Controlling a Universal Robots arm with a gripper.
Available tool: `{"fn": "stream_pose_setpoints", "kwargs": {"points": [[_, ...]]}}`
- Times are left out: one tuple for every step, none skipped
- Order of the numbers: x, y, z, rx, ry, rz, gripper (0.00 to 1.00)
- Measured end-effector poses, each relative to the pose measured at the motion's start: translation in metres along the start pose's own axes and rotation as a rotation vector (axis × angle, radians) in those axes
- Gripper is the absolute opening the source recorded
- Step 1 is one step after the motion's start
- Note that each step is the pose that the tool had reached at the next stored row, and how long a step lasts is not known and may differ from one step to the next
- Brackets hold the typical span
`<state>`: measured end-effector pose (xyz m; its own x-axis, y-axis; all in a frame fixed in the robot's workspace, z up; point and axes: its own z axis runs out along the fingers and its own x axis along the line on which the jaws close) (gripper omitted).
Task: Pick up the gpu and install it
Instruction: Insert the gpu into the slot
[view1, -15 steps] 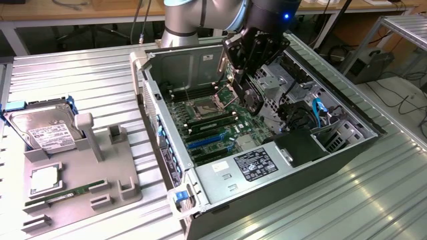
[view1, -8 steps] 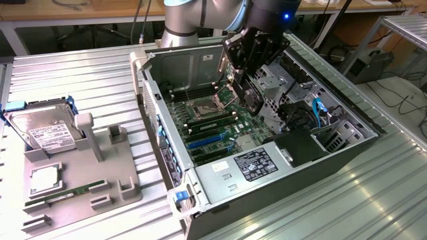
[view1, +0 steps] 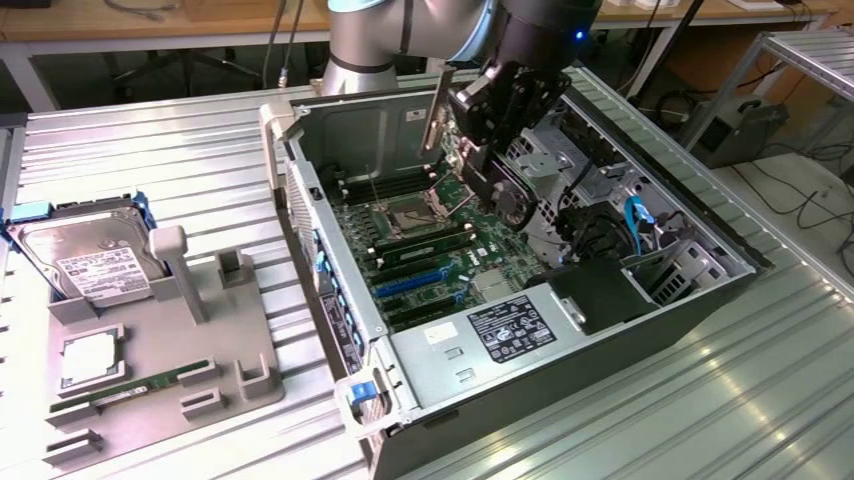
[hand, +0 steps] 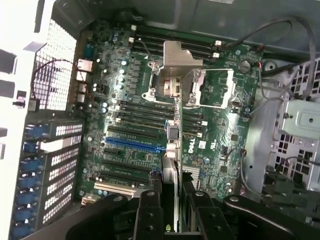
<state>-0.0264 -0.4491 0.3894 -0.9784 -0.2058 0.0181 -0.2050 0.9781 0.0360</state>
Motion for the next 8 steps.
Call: {"fn": "stream_pose_setpoints", "kwargs": {"points": [[0.0,0.0,0.0003,0.0004,0.0007,-0.02,0.26],[0.0,0.0,0.0006,0.0008,0.0014,-0.04,0.26],[0.0,0.0,0.0009,0.0011,0.002,-0.058,0.26],[0.0,-0.0001,0.0013,0.0015,0.0029,-0.084,0.26],[0.0,-0.0001,0.0016,0.0019,0.0035,-0.102,0.26],[0.0,-0.0001,0.0022,0.0024,0.0046,-0.132,0.26],[0.0,-0.0001,0.0026,0.0029,0.0054,-0.155,0.26],[-0.0001,-0.0001,0.0035,0.0035,0.0068,-0.193,0.26]]}}
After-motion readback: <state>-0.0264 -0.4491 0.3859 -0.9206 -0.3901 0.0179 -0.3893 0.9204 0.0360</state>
